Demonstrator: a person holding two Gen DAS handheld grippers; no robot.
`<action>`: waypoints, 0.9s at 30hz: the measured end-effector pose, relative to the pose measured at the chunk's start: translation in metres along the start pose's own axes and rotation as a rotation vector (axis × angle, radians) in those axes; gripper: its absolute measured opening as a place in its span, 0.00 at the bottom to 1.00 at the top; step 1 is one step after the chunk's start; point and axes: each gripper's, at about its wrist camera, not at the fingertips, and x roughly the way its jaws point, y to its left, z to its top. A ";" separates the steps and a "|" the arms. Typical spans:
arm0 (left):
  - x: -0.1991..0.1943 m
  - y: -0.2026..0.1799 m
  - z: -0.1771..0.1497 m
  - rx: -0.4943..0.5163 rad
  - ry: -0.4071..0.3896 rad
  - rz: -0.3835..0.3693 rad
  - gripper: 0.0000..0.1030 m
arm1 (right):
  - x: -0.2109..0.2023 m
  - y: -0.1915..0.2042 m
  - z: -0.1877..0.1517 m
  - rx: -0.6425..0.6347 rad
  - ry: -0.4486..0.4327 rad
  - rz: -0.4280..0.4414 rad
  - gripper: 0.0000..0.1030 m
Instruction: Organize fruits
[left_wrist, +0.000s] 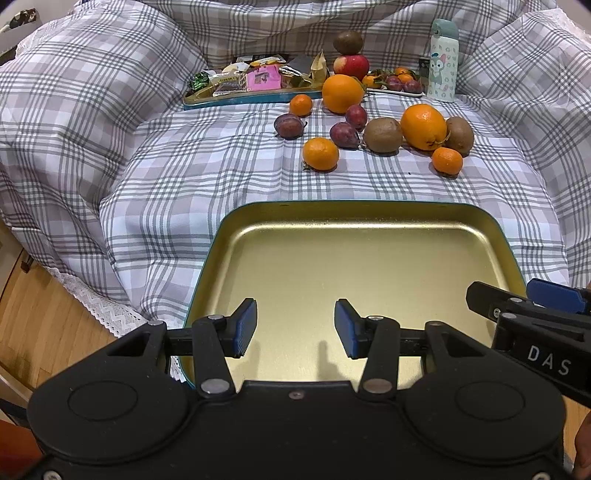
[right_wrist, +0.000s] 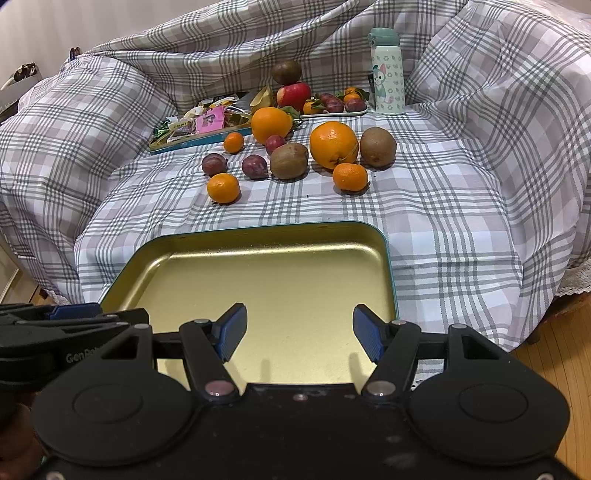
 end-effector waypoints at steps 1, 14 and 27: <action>0.000 0.000 0.000 -0.001 0.001 0.000 0.52 | 0.000 0.000 0.000 0.000 0.001 0.000 0.65; 0.001 0.000 -0.001 -0.001 0.000 0.000 0.52 | 0.000 0.001 0.000 -0.004 0.003 0.003 0.65; 0.001 0.001 -0.004 -0.005 0.005 -0.001 0.52 | 0.000 0.002 0.000 -0.006 0.004 0.002 0.65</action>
